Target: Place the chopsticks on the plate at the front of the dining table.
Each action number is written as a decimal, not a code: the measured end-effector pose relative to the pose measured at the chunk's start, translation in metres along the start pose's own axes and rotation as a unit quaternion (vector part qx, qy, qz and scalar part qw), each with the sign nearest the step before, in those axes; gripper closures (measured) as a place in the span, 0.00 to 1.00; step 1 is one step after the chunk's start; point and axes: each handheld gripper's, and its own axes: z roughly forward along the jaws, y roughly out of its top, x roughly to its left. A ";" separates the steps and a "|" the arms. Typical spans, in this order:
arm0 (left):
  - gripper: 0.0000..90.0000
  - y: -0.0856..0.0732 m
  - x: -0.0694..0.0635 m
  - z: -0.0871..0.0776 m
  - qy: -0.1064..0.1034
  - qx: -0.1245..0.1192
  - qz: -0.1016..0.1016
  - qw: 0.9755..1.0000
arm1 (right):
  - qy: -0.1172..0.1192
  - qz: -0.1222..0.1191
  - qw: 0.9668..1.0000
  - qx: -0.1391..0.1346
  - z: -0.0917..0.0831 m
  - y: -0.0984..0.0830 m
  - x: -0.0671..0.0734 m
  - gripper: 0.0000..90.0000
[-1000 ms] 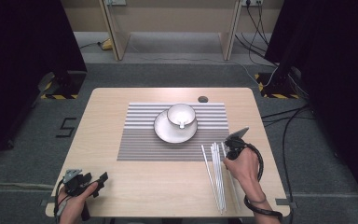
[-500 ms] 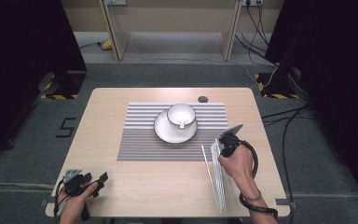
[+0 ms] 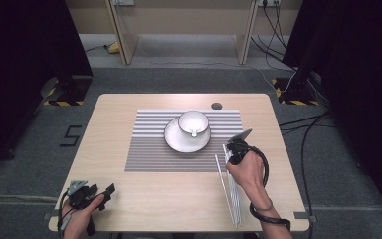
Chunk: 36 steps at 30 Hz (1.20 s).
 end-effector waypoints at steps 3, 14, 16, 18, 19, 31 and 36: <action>0.28 0.000 0.000 0.000 0.000 0.000 0.000 1.000 | 0.001 -0.001 1.000 -0.002 -0.001 0.002 0.004 0.95; 0.28 0.000 0.000 0.000 0.001 0.000 0.001 1.000 | 0.004 -0.012 1.000 -0.006 -0.002 0.006 0.014 0.95; 0.28 0.000 0.000 0.000 0.001 0.000 0.000 1.000 | 0.005 -0.013 1.000 -0.007 -0.003 0.007 0.018 0.95; 0.28 0.000 0.000 0.000 0.000 0.000 0.000 1.000 | 0.006 -0.018 1.000 -0.008 -0.003 0.009 0.020 0.95; 0.28 0.000 0.000 0.000 0.000 0.000 0.000 1.000 | 0.007 -0.017 1.000 -0.009 -0.003 0.010 0.021 0.95; 0.28 0.000 0.000 0.000 -0.001 0.000 0.000 1.000 | 0.009 -0.026 1.000 -0.009 -0.002 0.014 0.033 0.95; 0.28 0.000 0.000 0.000 -0.001 0.000 0.000 1.000 | 0.011 -0.028 1.000 -0.009 -0.002 0.016 0.036 0.95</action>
